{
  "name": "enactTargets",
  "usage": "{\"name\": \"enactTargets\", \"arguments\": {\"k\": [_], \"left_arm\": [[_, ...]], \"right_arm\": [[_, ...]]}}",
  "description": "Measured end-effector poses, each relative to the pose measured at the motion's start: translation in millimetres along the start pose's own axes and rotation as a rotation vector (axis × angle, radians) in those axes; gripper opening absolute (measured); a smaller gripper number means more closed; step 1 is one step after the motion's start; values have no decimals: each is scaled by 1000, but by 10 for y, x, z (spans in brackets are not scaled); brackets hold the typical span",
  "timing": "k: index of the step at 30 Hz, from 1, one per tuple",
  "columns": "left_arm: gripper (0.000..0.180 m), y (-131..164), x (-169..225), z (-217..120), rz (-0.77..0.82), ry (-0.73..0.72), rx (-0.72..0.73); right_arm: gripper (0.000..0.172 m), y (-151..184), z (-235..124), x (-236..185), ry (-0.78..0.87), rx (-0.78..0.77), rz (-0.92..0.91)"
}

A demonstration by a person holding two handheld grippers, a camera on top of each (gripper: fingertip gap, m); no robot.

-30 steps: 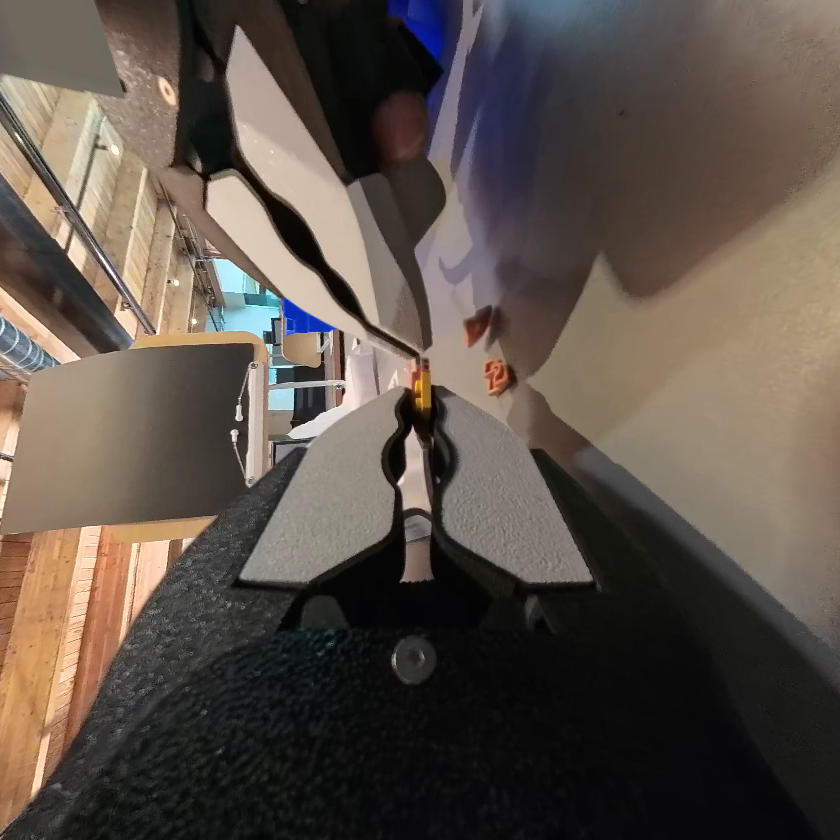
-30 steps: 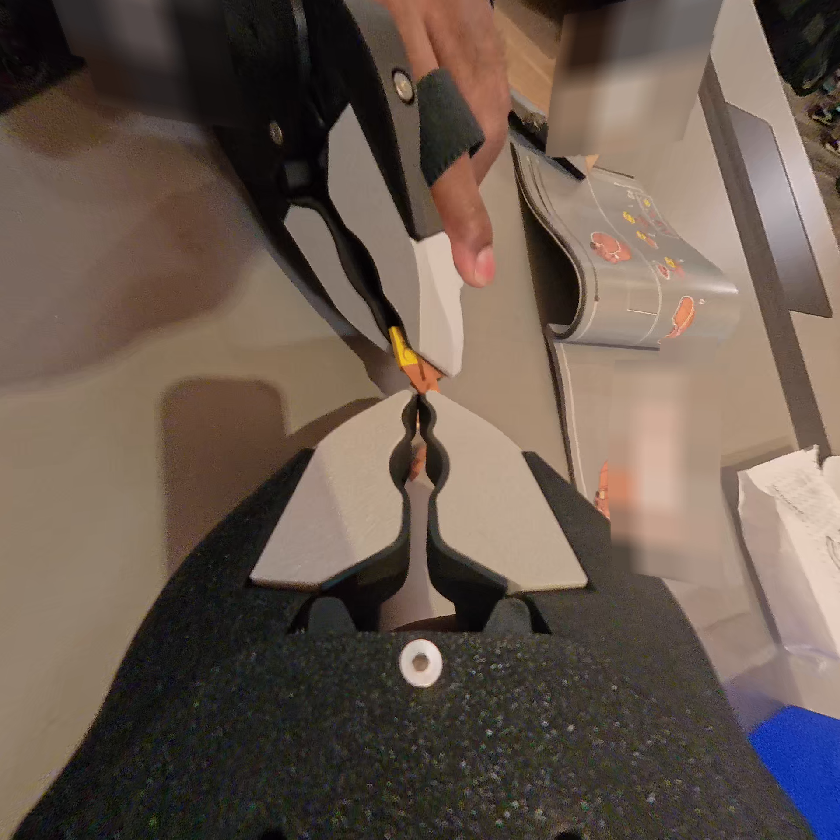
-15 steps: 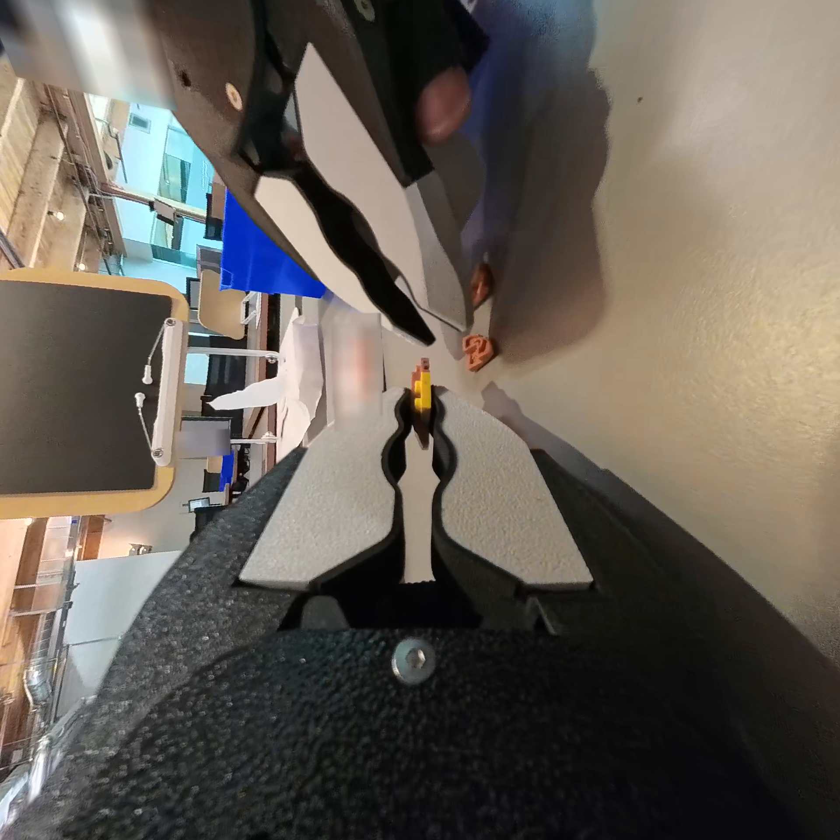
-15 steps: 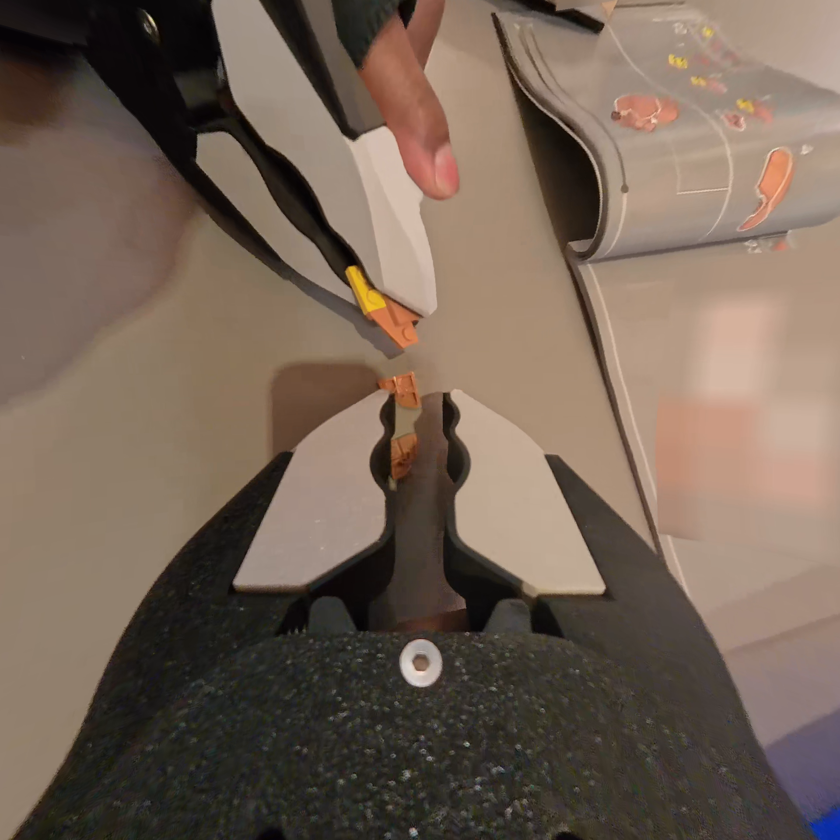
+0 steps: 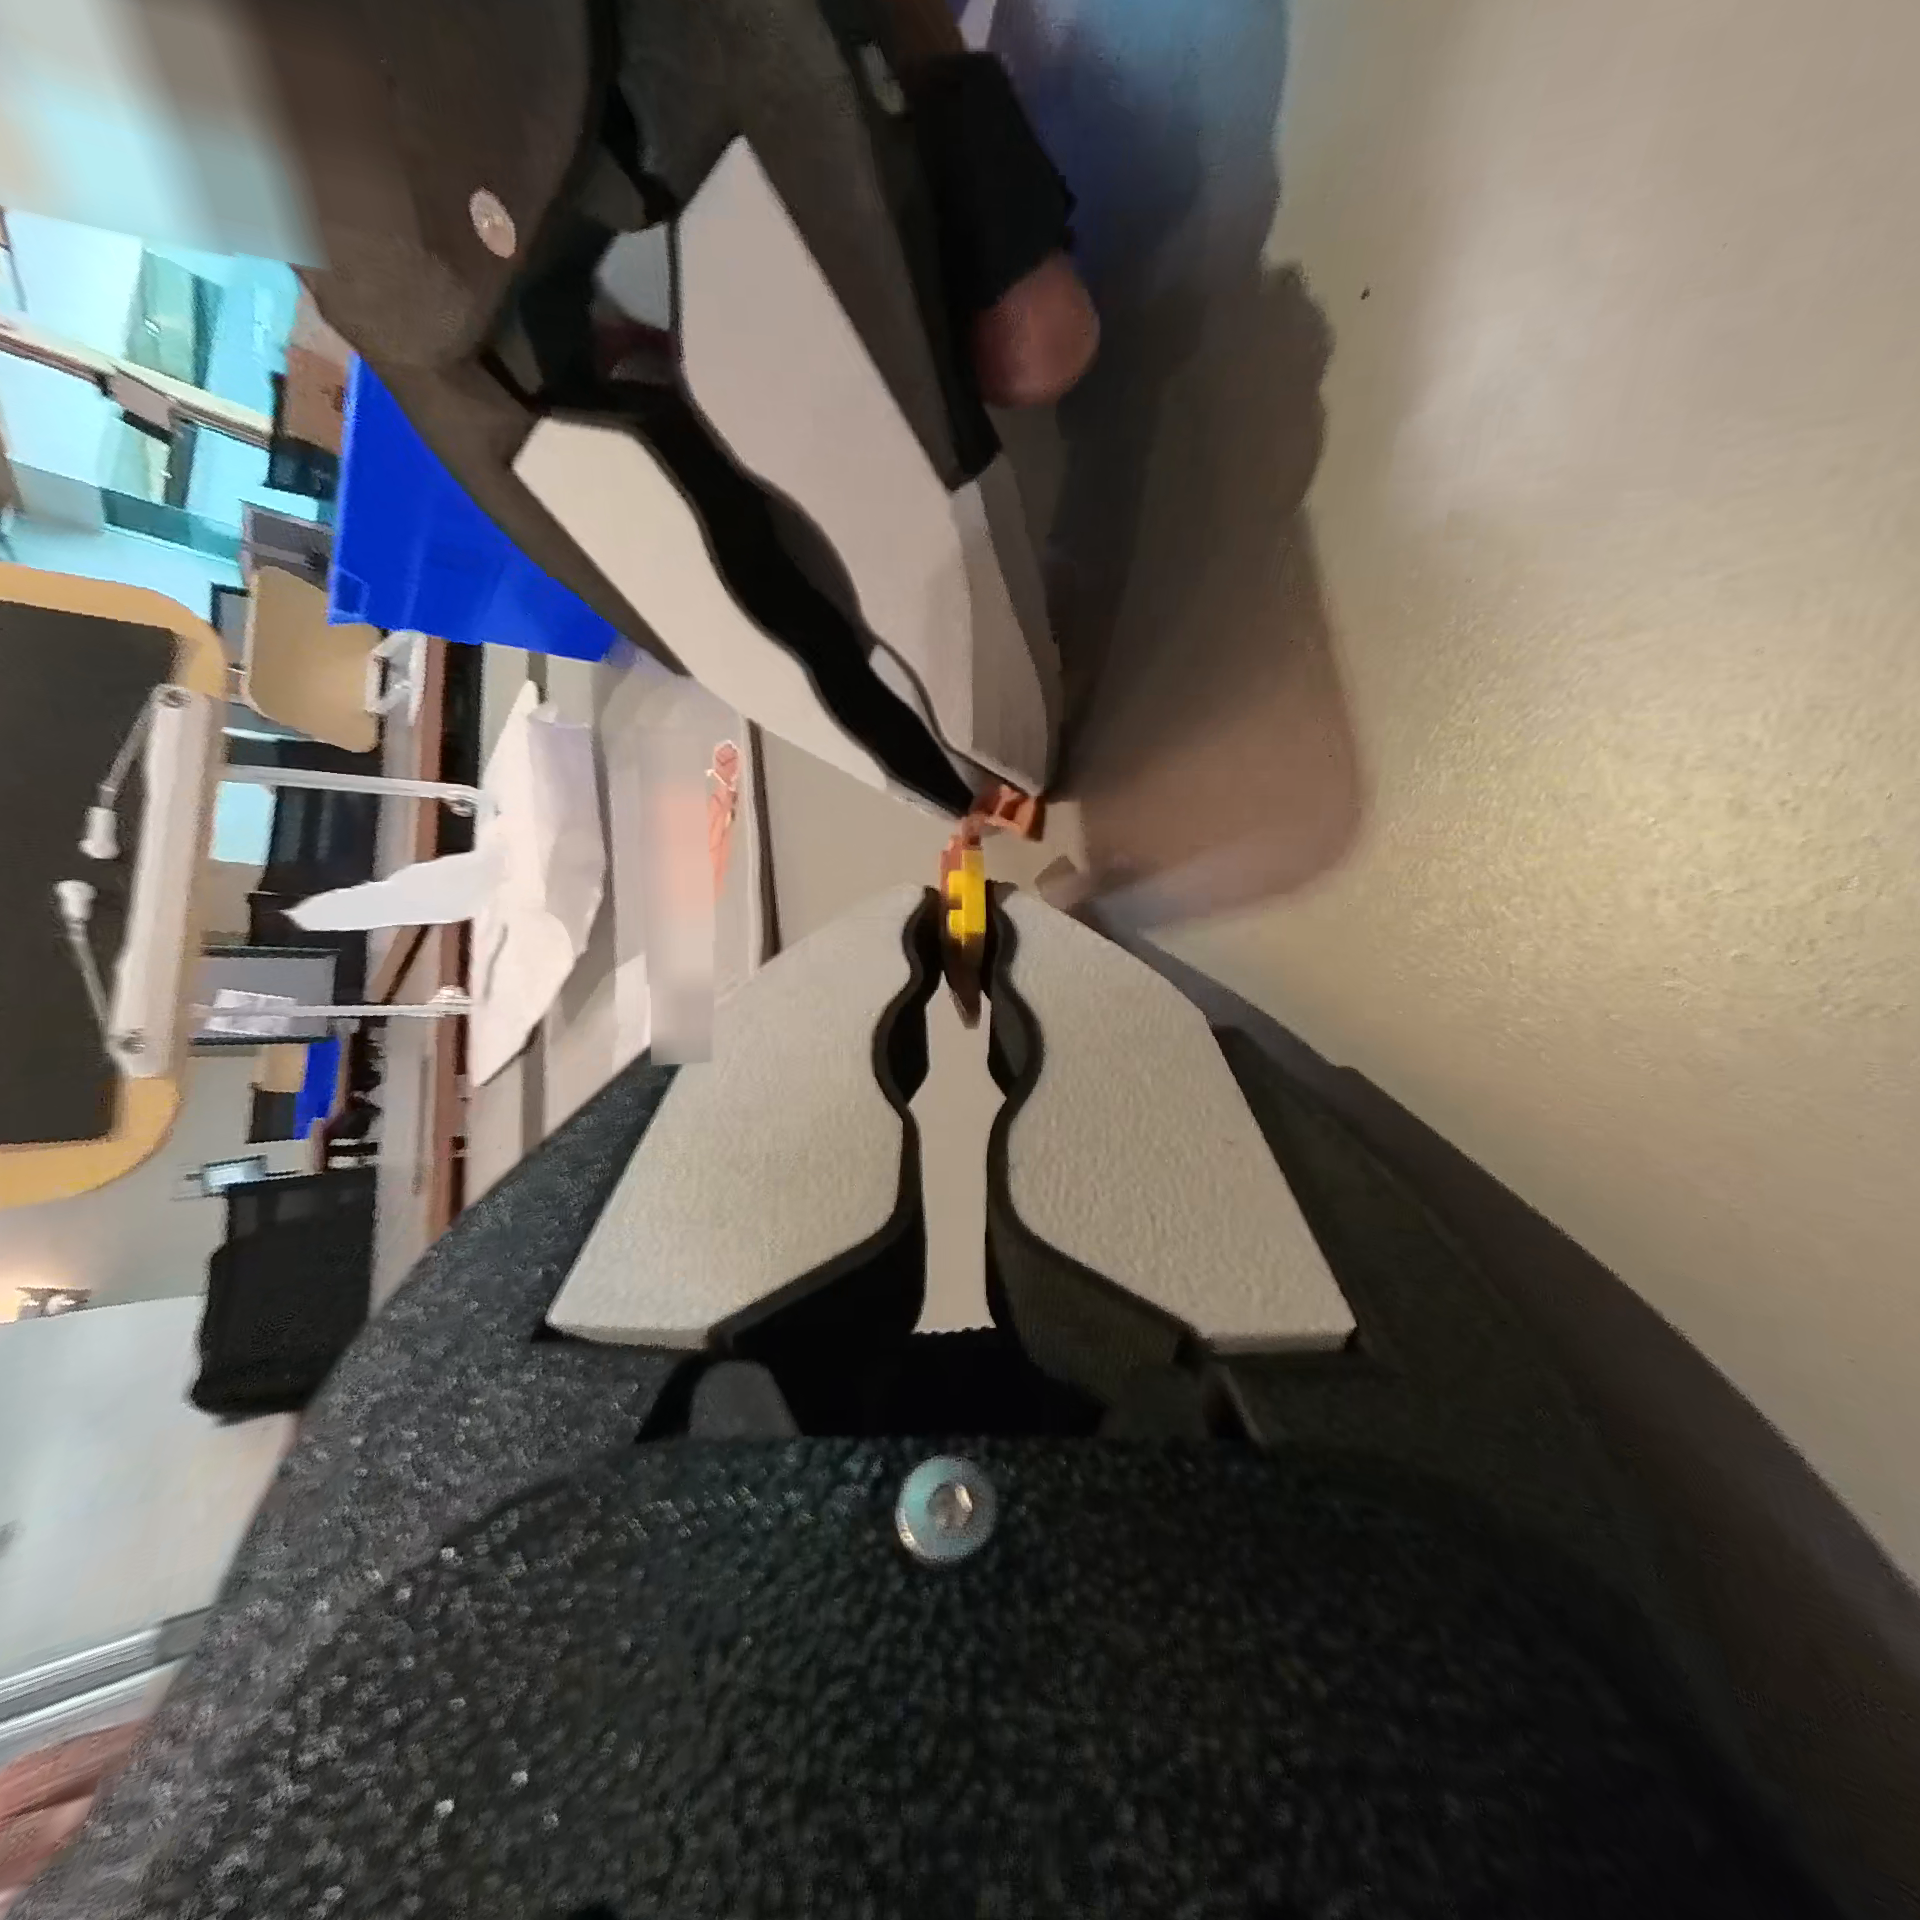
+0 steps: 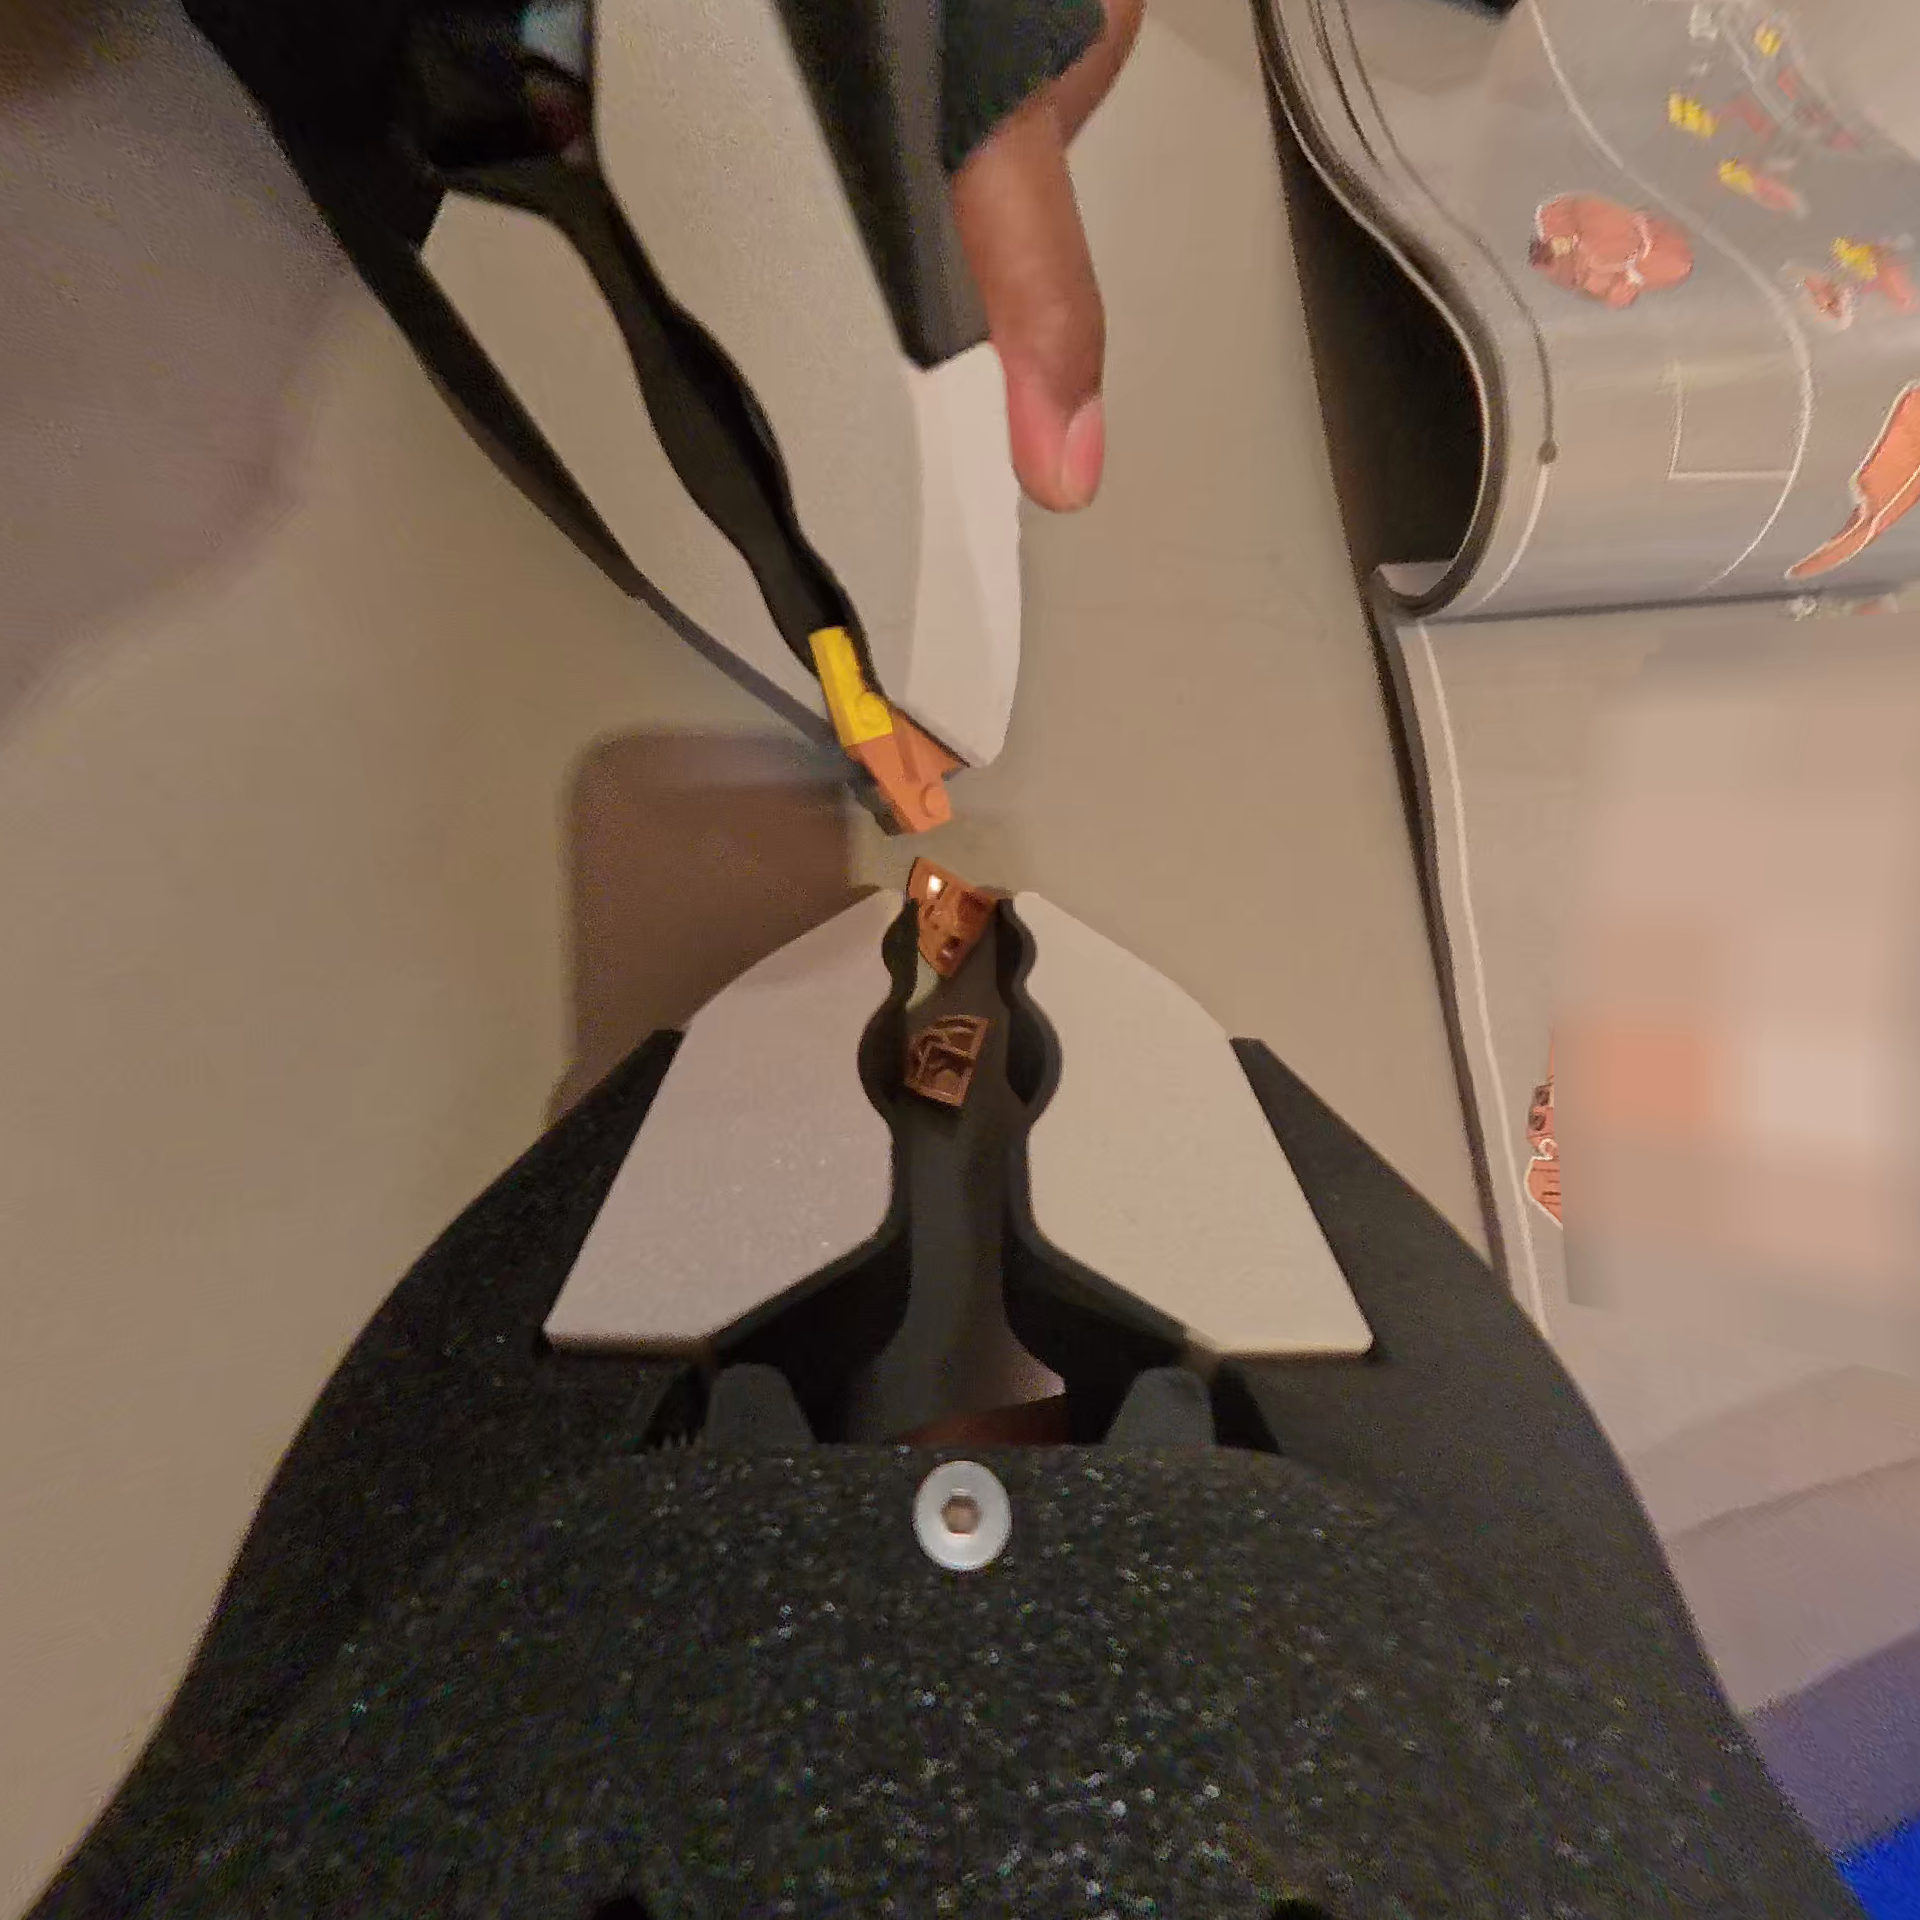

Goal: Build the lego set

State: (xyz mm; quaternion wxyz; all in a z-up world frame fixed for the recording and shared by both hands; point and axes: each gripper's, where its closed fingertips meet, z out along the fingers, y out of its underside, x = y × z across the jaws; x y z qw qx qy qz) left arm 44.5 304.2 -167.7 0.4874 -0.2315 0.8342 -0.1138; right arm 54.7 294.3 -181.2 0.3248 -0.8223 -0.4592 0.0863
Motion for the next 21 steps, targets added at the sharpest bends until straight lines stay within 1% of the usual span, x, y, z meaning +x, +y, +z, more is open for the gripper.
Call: {"name": "enactTargets", "arguments": {"k": [4, 8, 12, 14, 16, 21], "left_arm": [[6, -31, 73, -22, -140, 101, 21], [6, -56, 79, -42, -329, 177, 44], [6, -111, 56, -95, -524, 255, 91], [6, -129, 28, -123, -629, 288, 112], [6, -171, 45, -163, -738, 362, 140], [6, -194, 88, -202, -896, 461, 147]], "right_arm": [[14, -37, -13, -1, 58, 38, -90], [13, -161, -73, -12, 89, 136, -156], [13, -253, -124, -49, 138, 209, -289], [13, -273, -131, -66, 169, 219, -360], [13, -299, -138, -94, 191, 233, -416], [13, -346, -165, -158, 236, 260, -539]]}}
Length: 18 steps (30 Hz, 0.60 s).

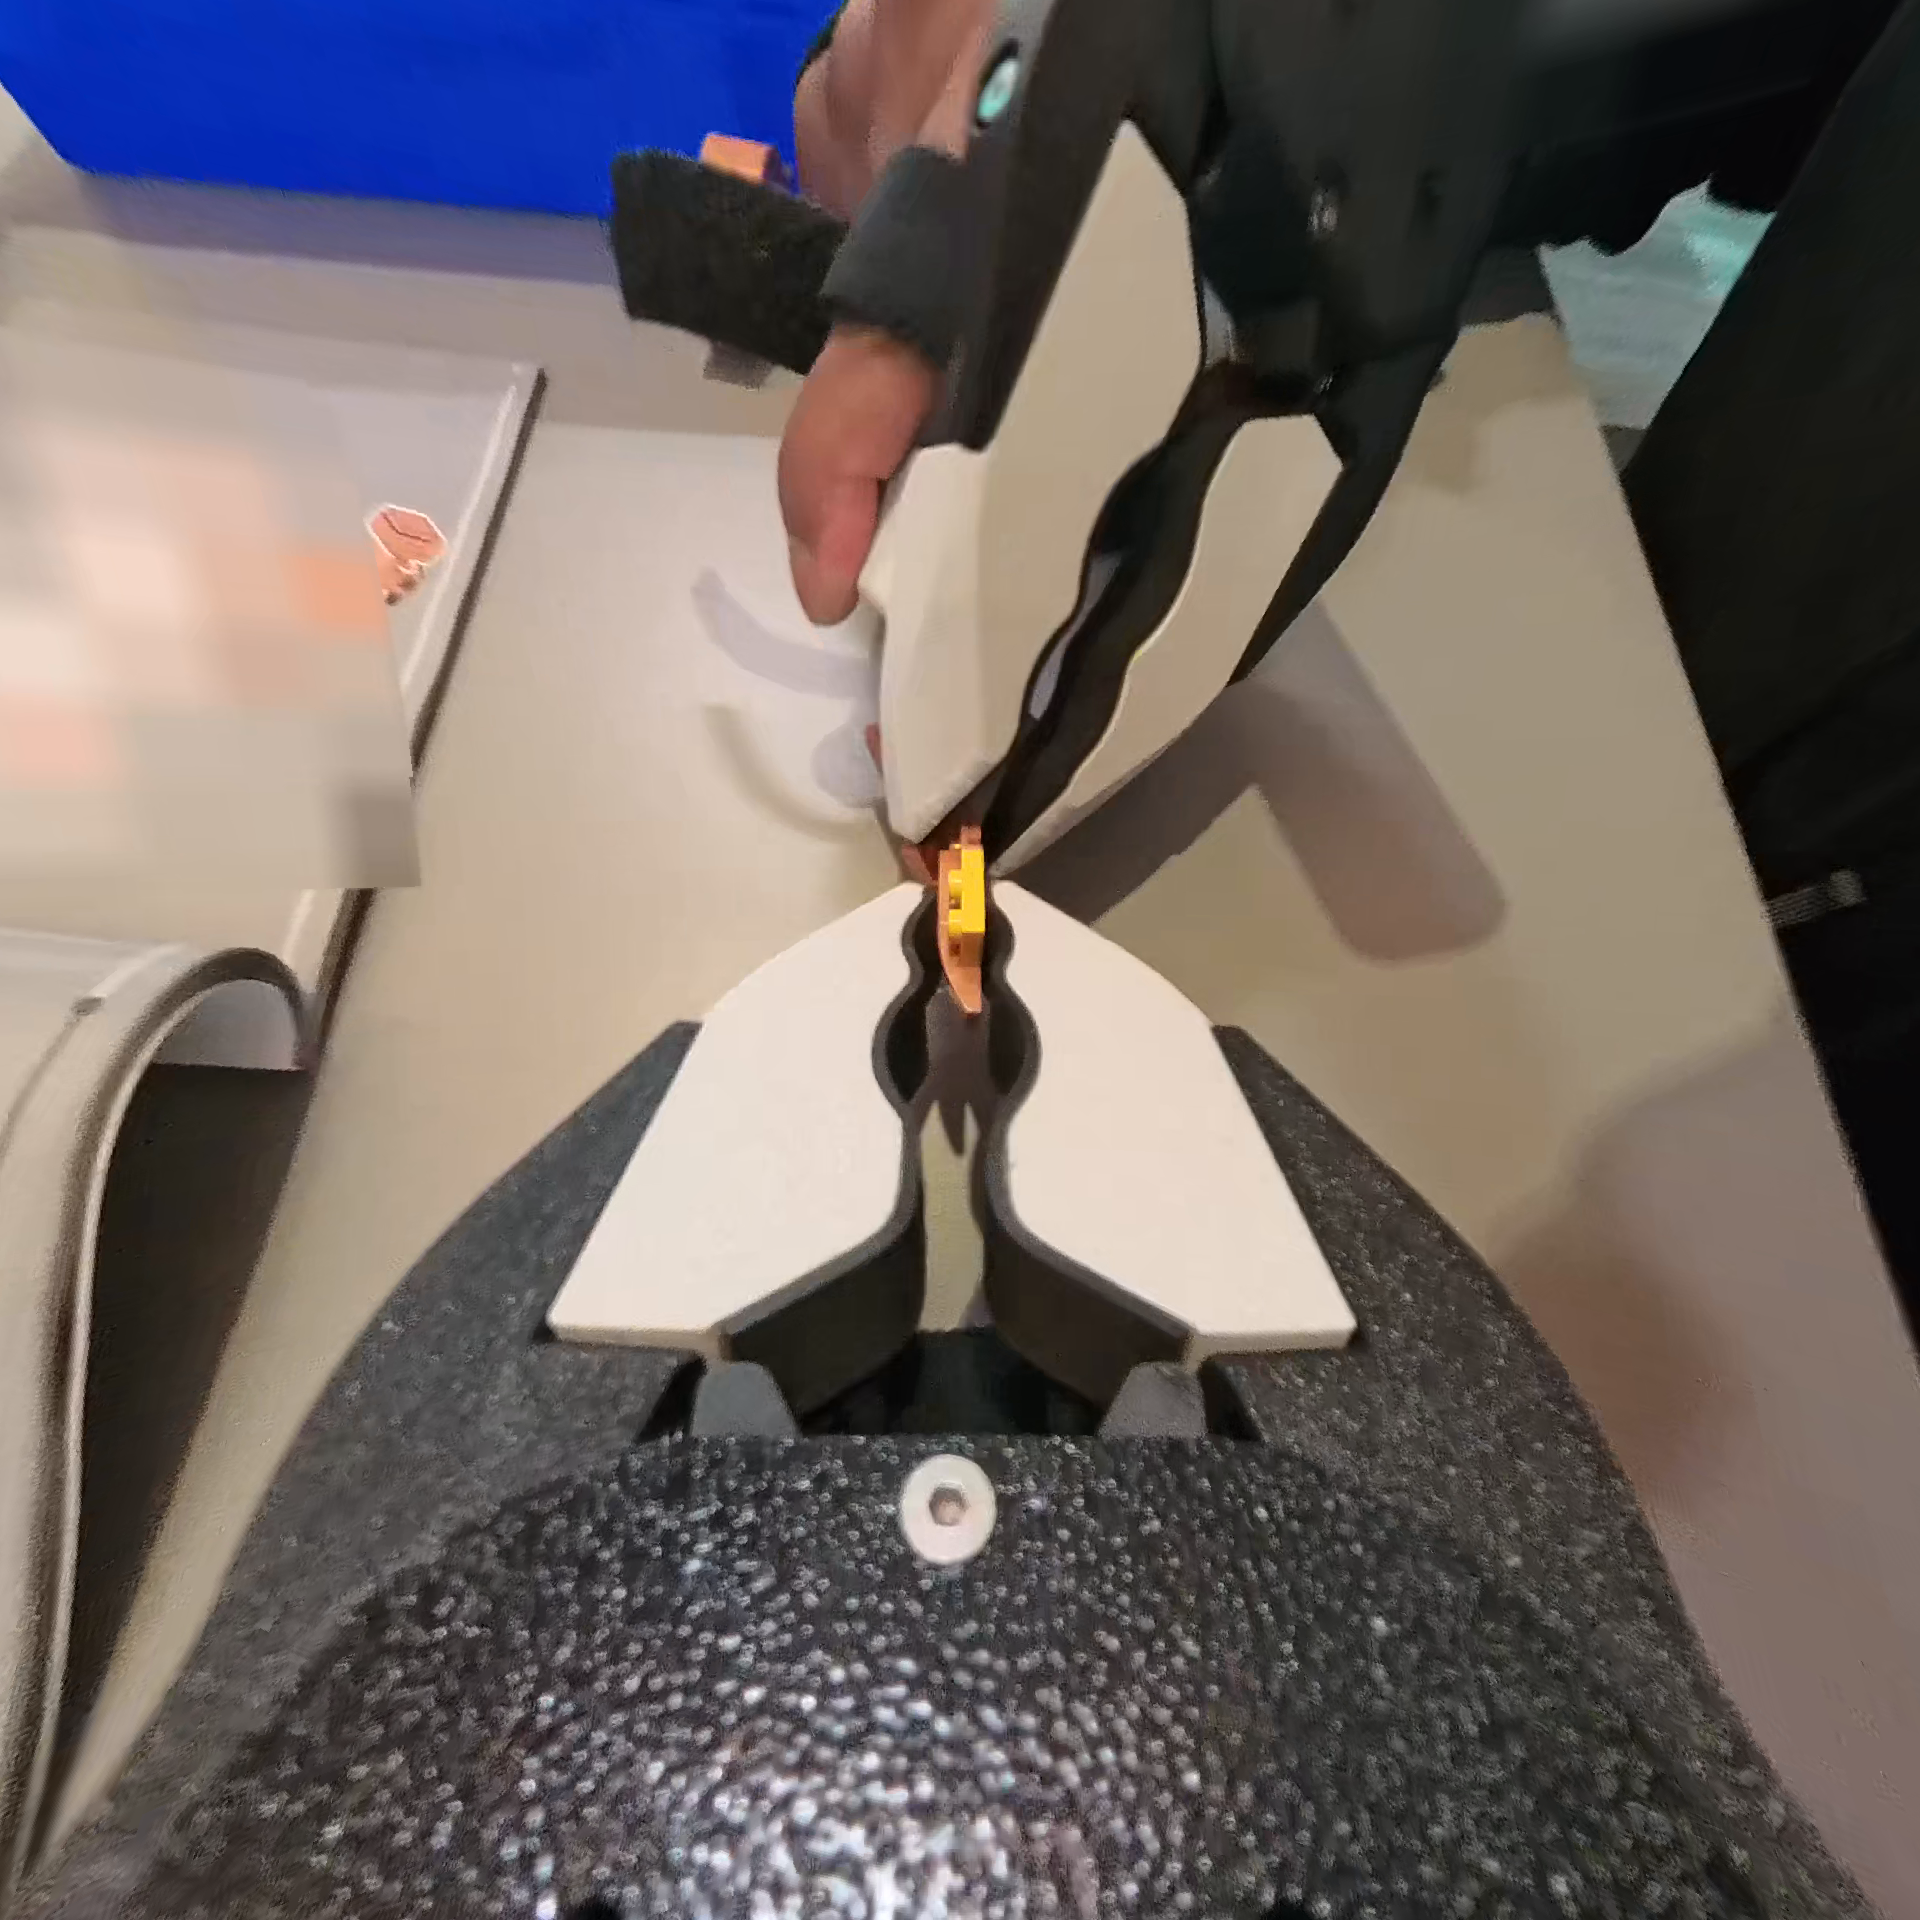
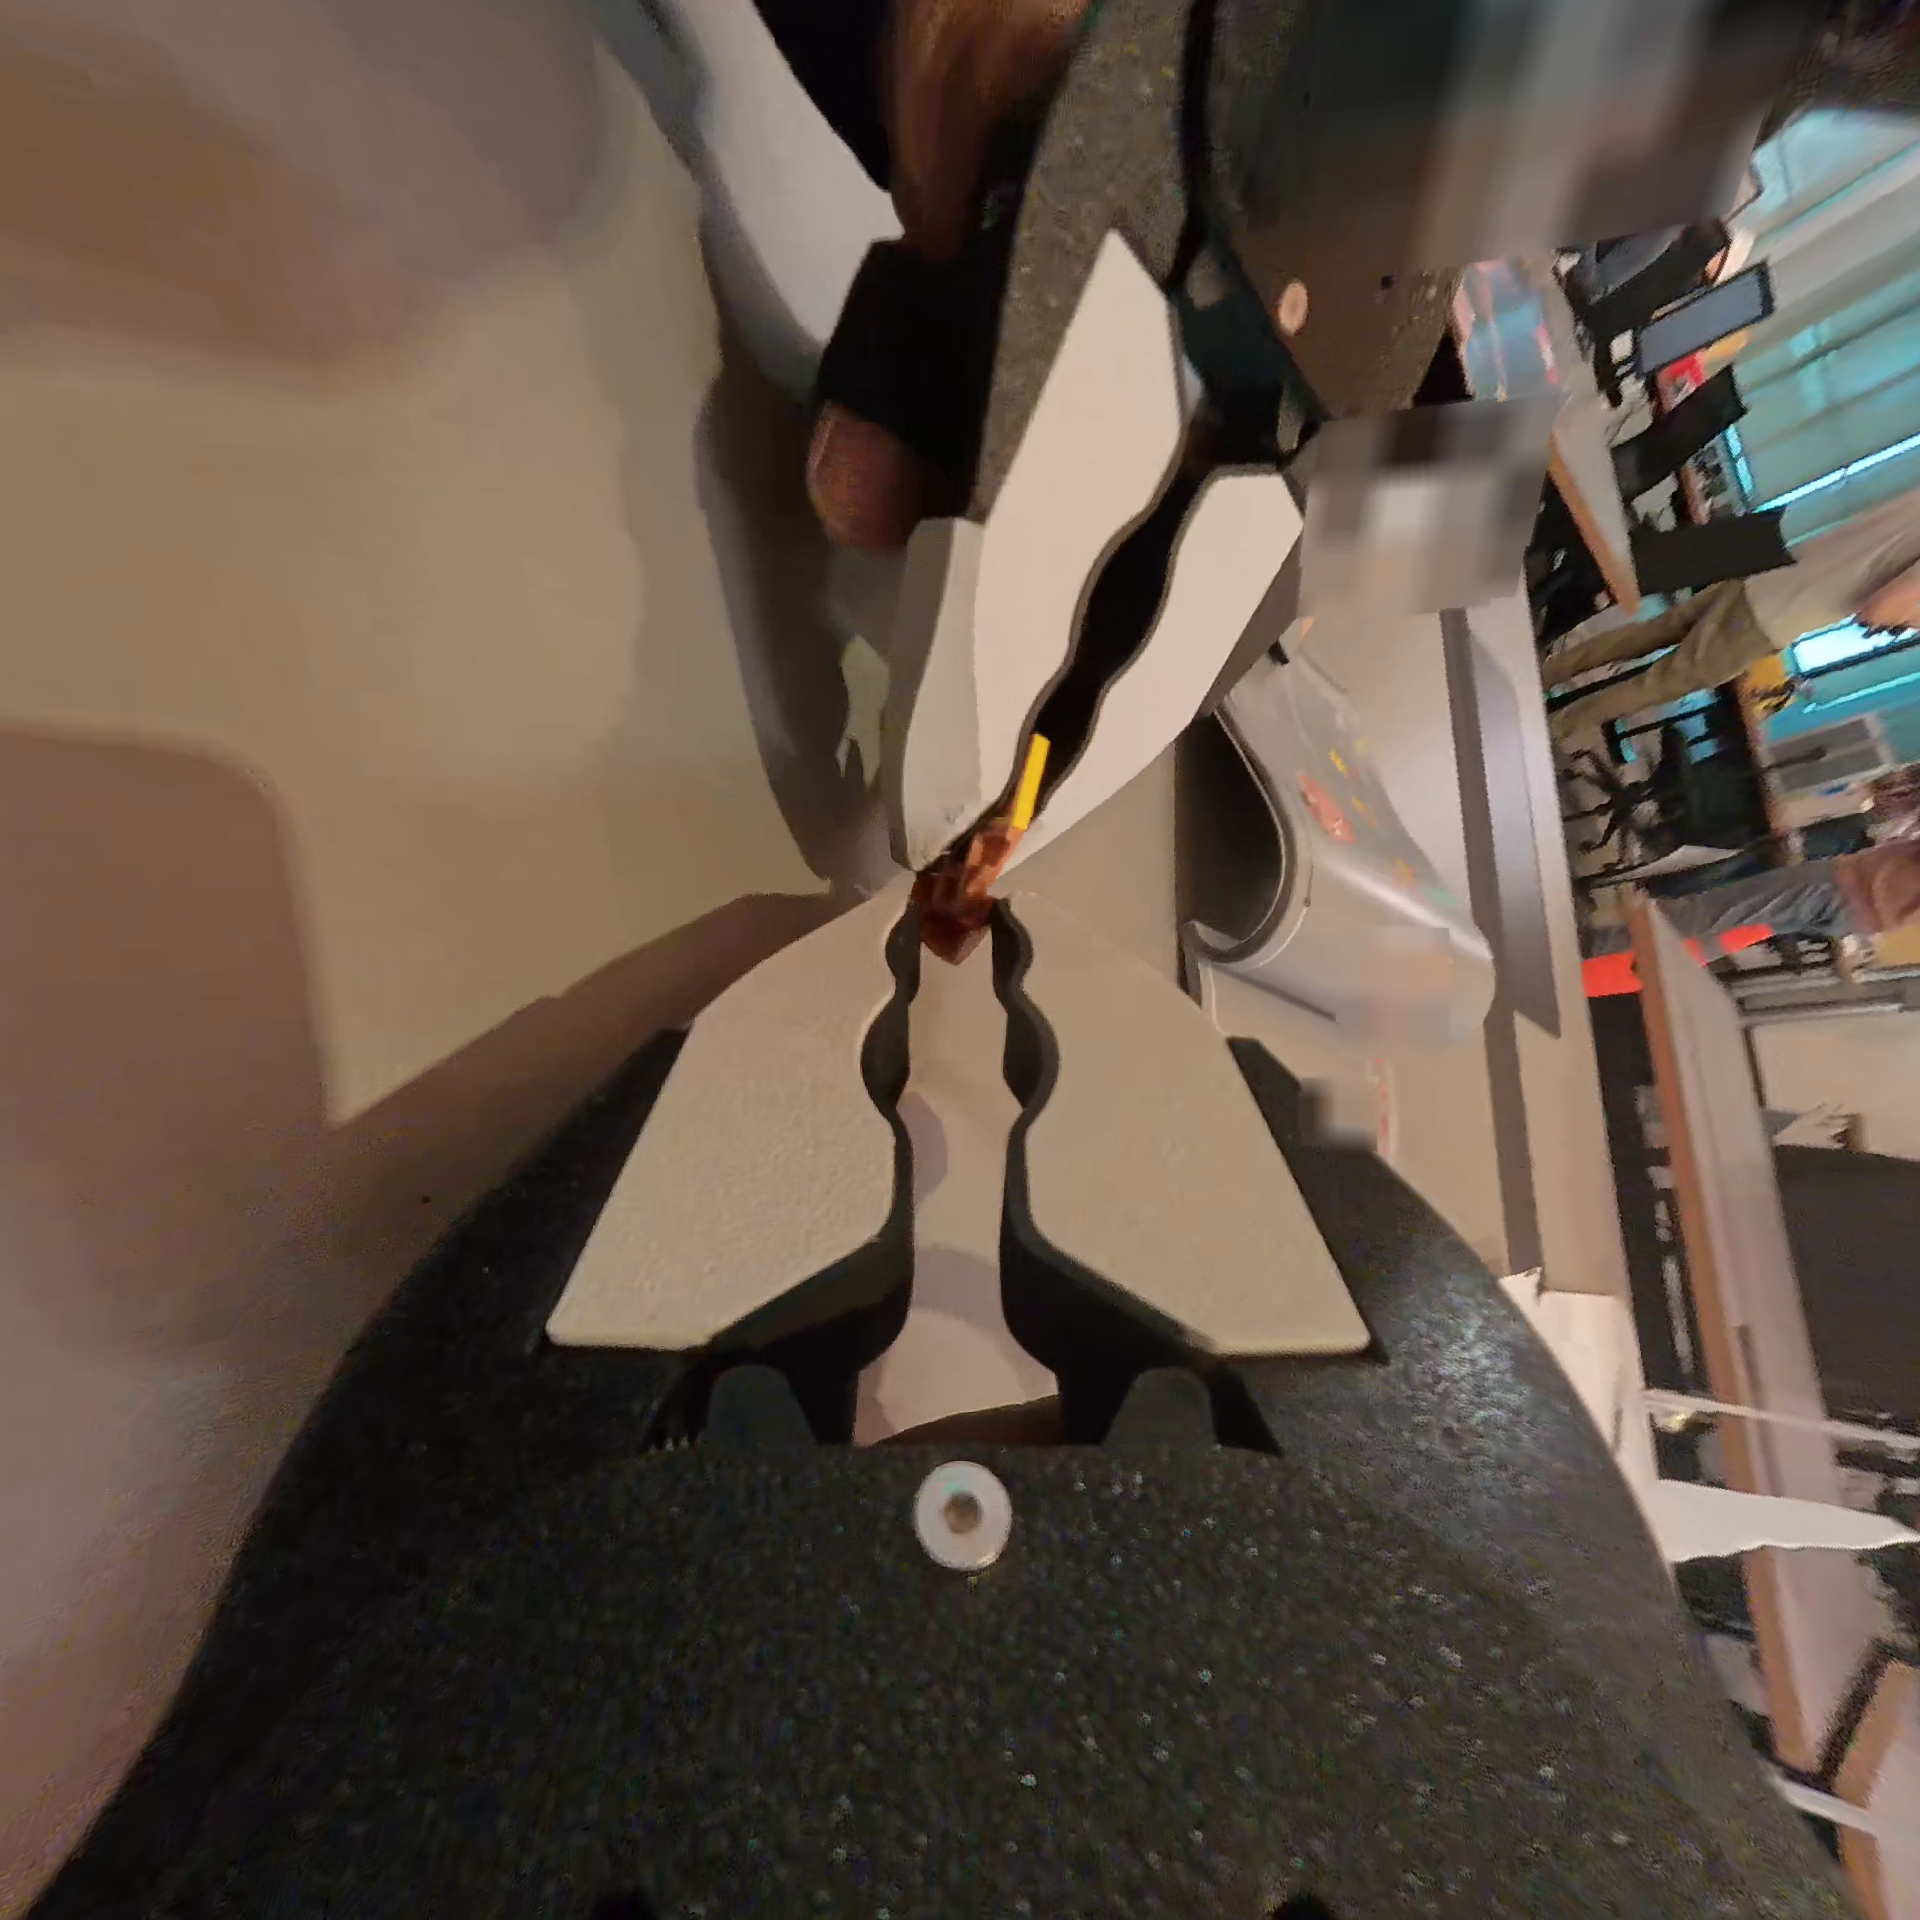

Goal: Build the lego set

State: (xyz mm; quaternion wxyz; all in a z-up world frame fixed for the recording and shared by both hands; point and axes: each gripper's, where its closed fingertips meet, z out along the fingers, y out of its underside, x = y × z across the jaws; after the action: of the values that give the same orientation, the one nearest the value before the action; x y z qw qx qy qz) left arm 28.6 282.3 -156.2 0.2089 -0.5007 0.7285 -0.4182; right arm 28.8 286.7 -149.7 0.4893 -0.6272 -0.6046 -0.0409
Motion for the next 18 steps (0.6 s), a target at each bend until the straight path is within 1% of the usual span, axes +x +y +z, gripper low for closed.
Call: {"name": "enactTargets", "arguments": {"k": [4, 7, 12, 18], "left_arm": [[6, 1, 59, -19, -88, 62, 0], [7, -5, 85, -31, -121, 88, 4], [12, 10, 103, -18, -118, 93, -7], [10, -2, 107, -9, -95, 84, 1]], "right_arm": [[12, -54, -23, -28, 17, 22, -79], [12, -93, -42, -39, 40, 39, -144], [12, -143, -66, -65, 65, 52, -222], [12, -135, -72, -62, 71, 45, -224]]}}
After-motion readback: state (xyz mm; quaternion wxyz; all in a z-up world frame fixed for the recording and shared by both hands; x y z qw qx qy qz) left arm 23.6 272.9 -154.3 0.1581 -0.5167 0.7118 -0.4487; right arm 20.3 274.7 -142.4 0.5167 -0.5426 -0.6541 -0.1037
